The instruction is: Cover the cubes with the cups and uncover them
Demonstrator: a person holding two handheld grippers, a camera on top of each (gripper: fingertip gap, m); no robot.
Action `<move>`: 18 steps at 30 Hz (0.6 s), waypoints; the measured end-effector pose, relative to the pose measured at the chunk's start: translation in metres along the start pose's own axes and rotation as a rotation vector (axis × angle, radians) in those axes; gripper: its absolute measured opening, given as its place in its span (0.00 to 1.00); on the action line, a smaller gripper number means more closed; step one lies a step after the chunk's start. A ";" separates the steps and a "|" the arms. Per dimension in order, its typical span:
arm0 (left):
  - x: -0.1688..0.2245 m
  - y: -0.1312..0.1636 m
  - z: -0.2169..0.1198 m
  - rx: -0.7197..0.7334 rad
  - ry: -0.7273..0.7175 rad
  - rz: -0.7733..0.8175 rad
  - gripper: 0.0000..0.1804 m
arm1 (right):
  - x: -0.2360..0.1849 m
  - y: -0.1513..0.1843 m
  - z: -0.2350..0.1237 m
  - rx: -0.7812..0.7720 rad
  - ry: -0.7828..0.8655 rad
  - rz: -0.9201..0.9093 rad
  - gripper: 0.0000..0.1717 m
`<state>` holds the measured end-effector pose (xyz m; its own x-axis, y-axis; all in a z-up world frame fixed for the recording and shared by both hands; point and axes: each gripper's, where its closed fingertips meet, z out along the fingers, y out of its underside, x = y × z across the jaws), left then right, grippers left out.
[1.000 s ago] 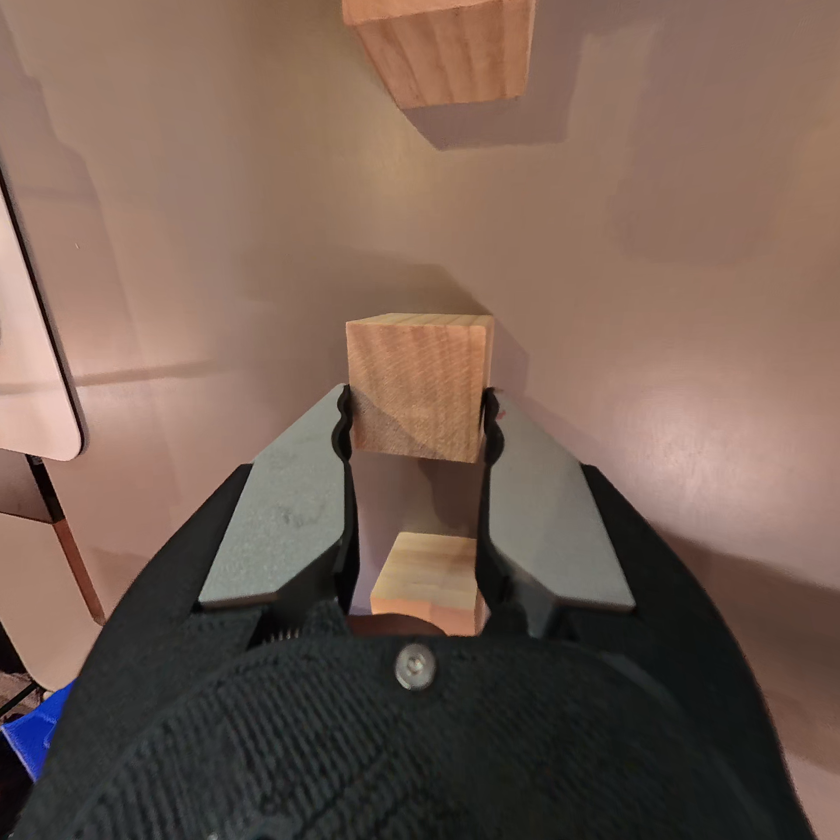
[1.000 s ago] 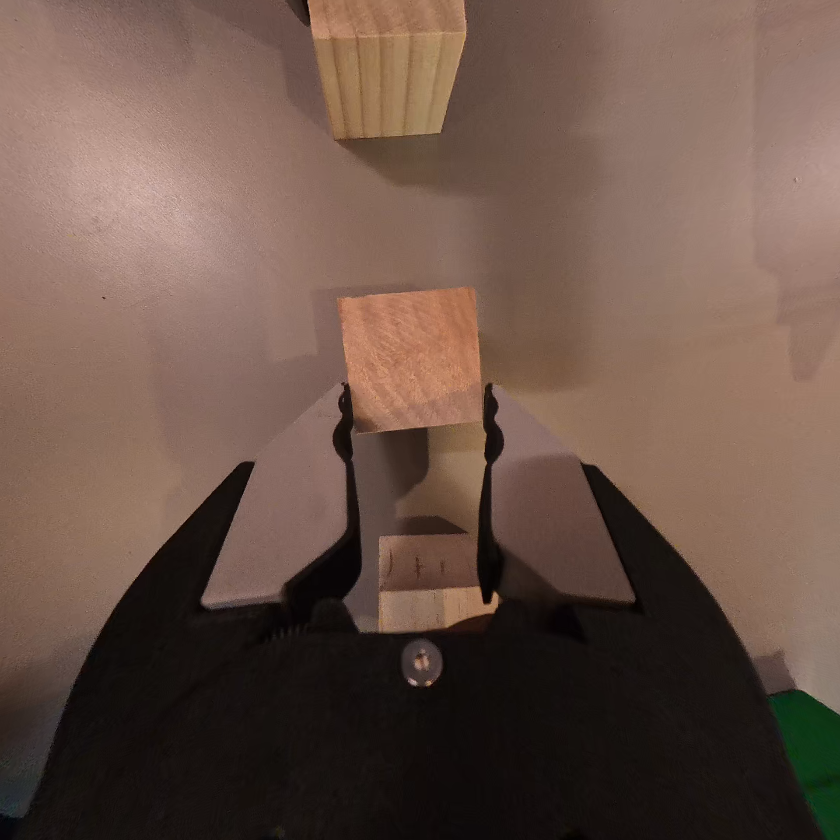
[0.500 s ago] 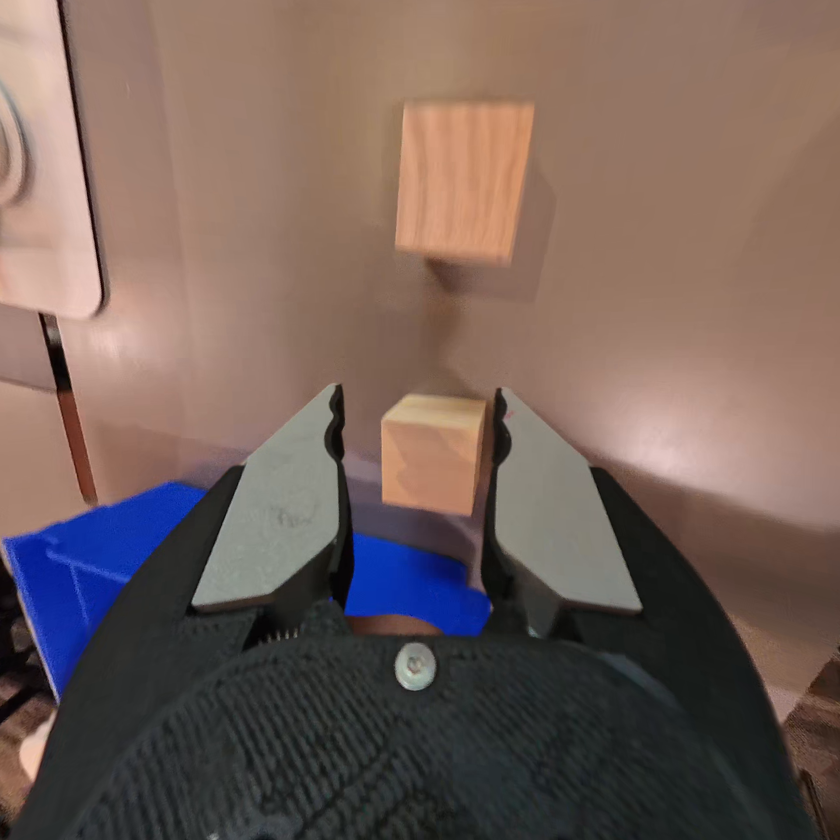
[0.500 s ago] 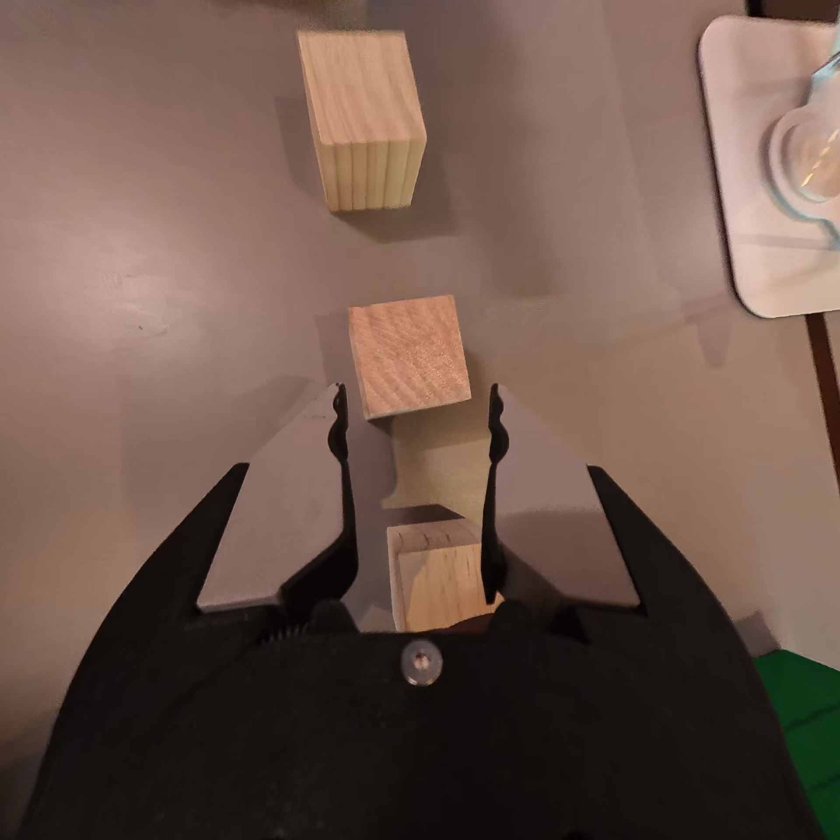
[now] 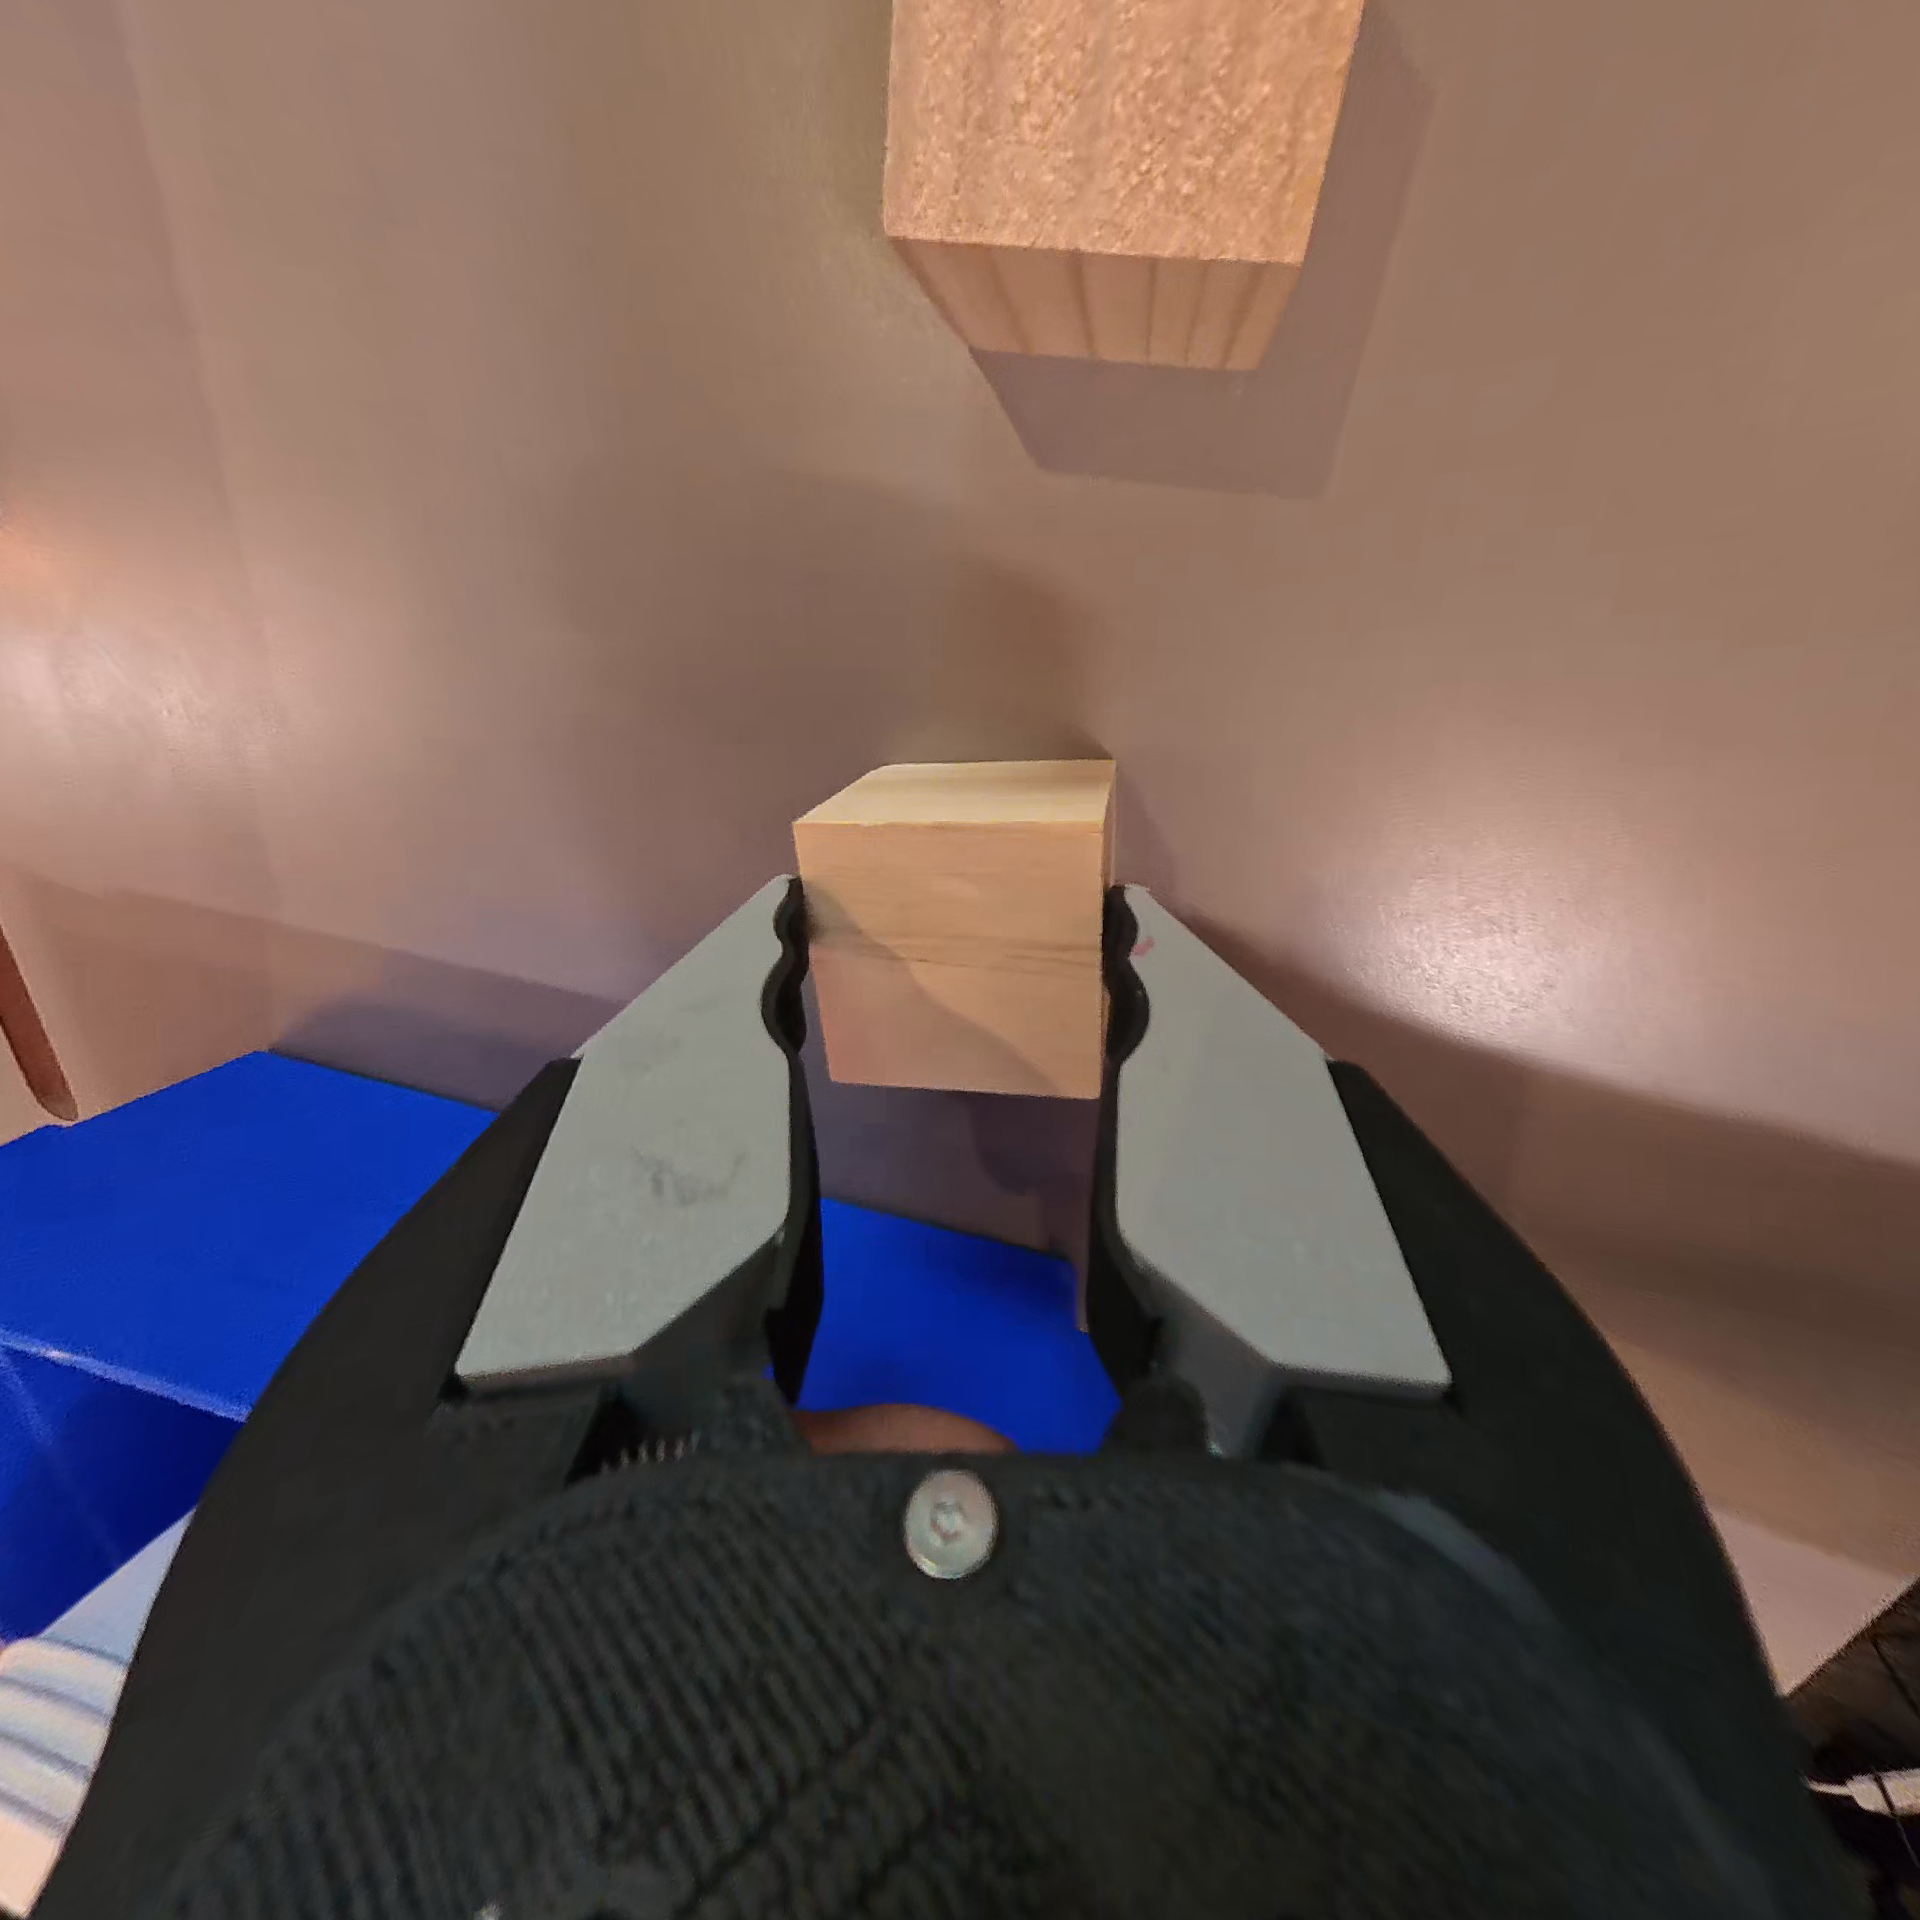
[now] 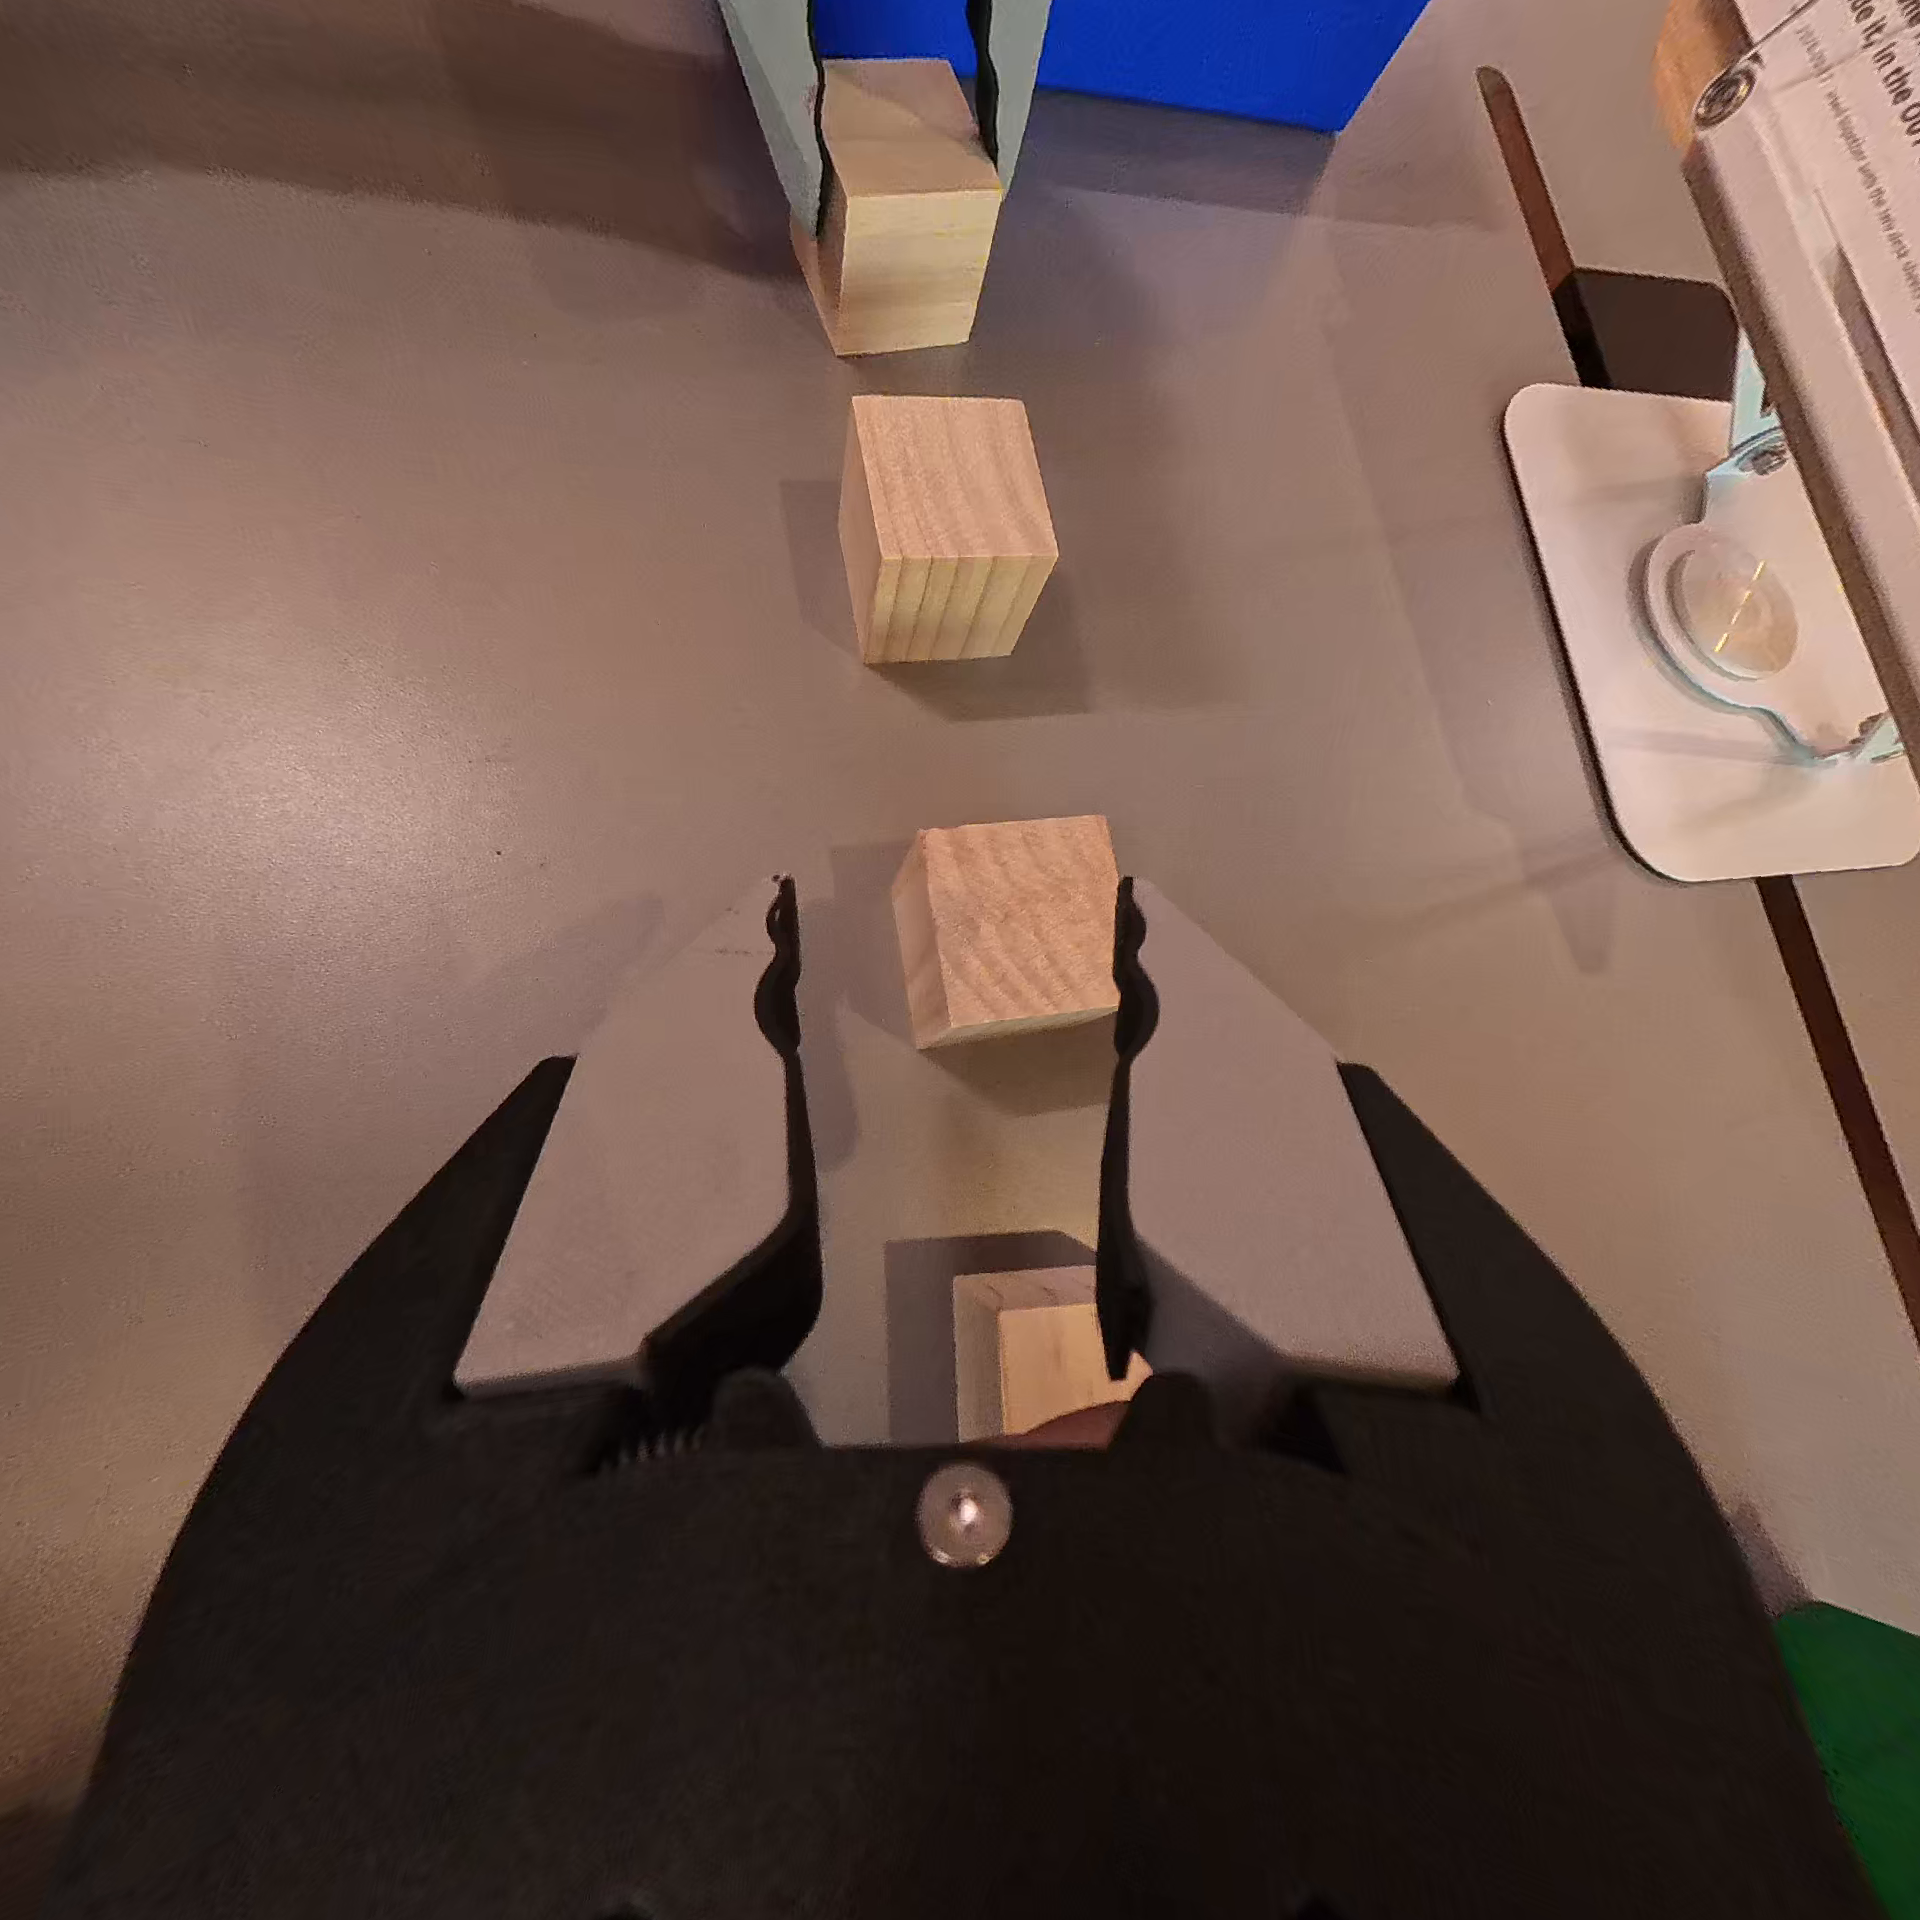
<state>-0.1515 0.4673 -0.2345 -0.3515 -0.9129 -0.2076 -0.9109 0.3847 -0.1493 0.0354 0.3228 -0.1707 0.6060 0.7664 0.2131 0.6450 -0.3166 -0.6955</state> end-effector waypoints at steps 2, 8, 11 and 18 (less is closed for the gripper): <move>-0.004 -0.002 -0.005 0.022 -0.018 -0.009 0.34 | -0.001 0.005 0.000 -0.011 0.006 0.003 0.34; -0.026 0.001 -0.069 0.266 -0.152 -0.132 0.41 | -0.005 -0.001 -0.019 0.086 0.005 0.039 0.35; -0.055 0.031 -0.109 0.345 -0.297 -0.245 0.40 | -0.005 -0.012 -0.028 0.167 0.014 0.044 0.35; -0.130 0.160 -0.131 0.115 -0.605 -0.540 0.34 | -0.005 -0.030 -0.036 0.279 0.032 0.058 0.34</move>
<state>-0.2798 0.6294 -0.1046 0.3373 -0.7572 -0.5594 -0.8815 -0.0455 -0.4699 0.0301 0.3086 -0.1259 0.6555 0.7321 0.1855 0.4580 -0.1900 -0.8684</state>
